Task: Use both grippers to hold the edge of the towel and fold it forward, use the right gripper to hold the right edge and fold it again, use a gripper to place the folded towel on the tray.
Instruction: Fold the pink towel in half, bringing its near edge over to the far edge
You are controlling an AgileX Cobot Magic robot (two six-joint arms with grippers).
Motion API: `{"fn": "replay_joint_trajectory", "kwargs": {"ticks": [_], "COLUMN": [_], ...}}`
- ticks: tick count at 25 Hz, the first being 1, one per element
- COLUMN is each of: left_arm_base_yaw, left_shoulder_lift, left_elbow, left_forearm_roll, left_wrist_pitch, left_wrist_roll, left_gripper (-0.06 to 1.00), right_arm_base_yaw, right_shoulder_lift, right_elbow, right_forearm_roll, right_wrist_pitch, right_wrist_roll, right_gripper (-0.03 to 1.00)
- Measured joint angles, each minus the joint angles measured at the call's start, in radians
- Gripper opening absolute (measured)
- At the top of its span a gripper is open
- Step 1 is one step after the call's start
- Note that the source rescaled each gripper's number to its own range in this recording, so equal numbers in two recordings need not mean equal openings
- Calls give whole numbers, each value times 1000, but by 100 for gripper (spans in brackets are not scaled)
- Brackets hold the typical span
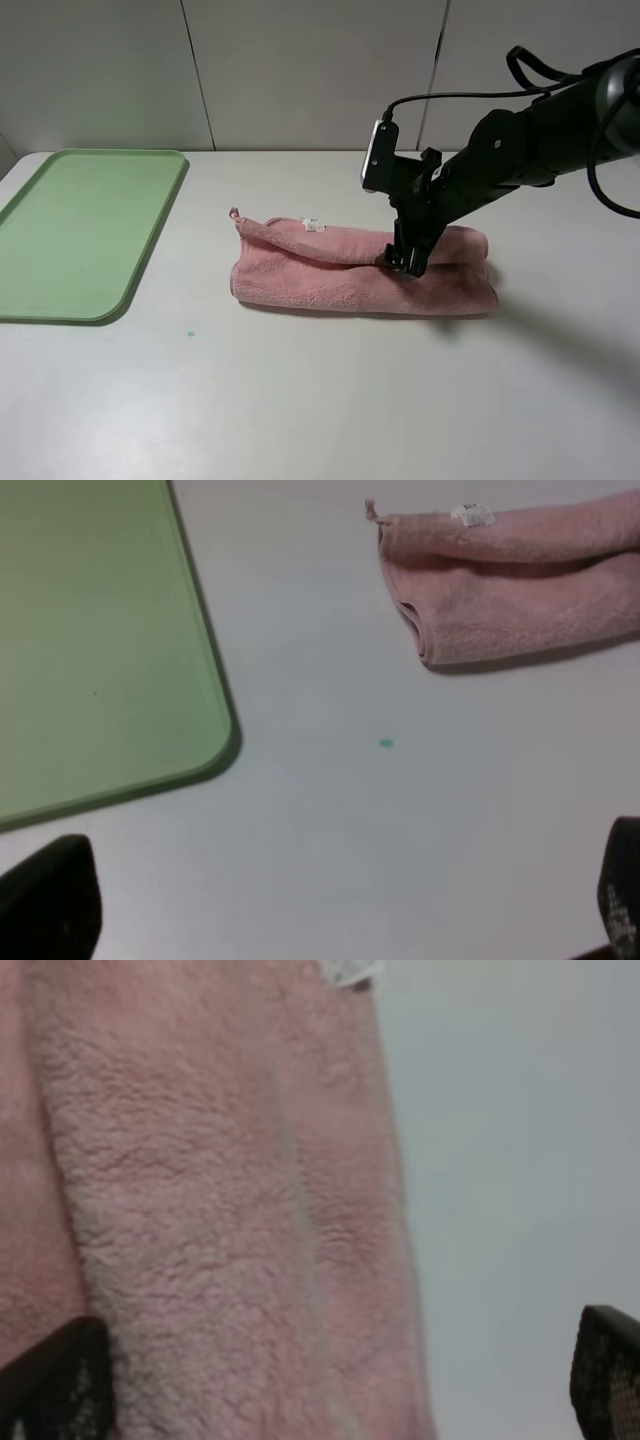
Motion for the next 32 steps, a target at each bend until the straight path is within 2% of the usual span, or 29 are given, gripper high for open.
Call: {"fn": "replay_joint_trajectory", "kwargs": {"ticks": [5,18,32], "left_arm_base_yaw": [0,0,0], "left_shoulder_lift": [0,0,0], "left_elbow": [0,0,0], "left_forearm_roll": [0,0,0], "left_wrist_pitch": [0,0,0], "left_wrist_roll": [0,0,0], "left_gripper": [100,100,100], "right_arm_base_yaw": [0,0,-69], "right_shoulder_lift": [9,13,17], "right_elbow": [0,-6,-241], "right_forearm_roll": [0,-7,-170], "right_wrist_pitch": [-36,-42,9], "right_wrist_roll": [-6,-6,-1], "right_gripper": [100,100,100]}}
